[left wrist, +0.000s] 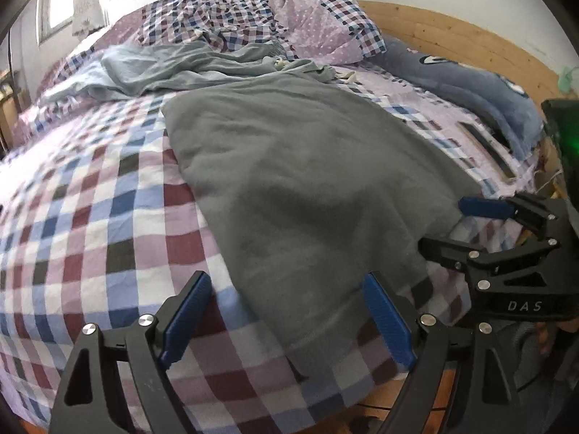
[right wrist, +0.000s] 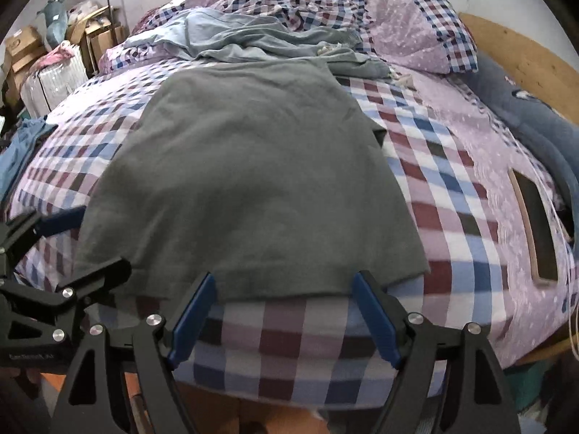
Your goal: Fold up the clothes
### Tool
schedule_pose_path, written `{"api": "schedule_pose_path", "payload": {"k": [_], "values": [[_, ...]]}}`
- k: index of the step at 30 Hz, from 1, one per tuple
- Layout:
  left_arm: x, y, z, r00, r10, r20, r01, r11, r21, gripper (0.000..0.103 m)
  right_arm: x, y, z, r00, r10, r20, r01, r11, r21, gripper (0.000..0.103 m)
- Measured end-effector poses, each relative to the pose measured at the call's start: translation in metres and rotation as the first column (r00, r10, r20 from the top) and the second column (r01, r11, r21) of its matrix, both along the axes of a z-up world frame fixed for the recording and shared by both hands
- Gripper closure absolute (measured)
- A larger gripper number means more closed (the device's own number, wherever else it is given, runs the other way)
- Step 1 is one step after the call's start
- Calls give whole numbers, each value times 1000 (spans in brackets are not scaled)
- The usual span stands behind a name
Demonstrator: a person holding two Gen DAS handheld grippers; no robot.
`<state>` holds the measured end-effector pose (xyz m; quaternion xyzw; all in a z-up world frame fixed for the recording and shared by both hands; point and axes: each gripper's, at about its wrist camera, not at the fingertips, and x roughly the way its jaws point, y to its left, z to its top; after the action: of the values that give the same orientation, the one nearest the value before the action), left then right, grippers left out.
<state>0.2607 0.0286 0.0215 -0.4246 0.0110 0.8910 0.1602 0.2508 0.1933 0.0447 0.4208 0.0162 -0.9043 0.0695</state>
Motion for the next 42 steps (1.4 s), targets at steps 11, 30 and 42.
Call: {"api": "schedule_pose_path", "payload": {"k": [11,30,42], "values": [[-3,-74,-30,942,7,335,-229,743,629,14,28,25,37,989,-77,-125,56,985,-163,21],[-12,-84,-55,895,-100,435,-324,524,788,34,36,14,50,964,-18,-267,-40,977,-209,21],[-15,-87,-61,875,-171,453,-347,431,833,84,44,-34,45,939,188,-287,-200,980,-13,21]]}}
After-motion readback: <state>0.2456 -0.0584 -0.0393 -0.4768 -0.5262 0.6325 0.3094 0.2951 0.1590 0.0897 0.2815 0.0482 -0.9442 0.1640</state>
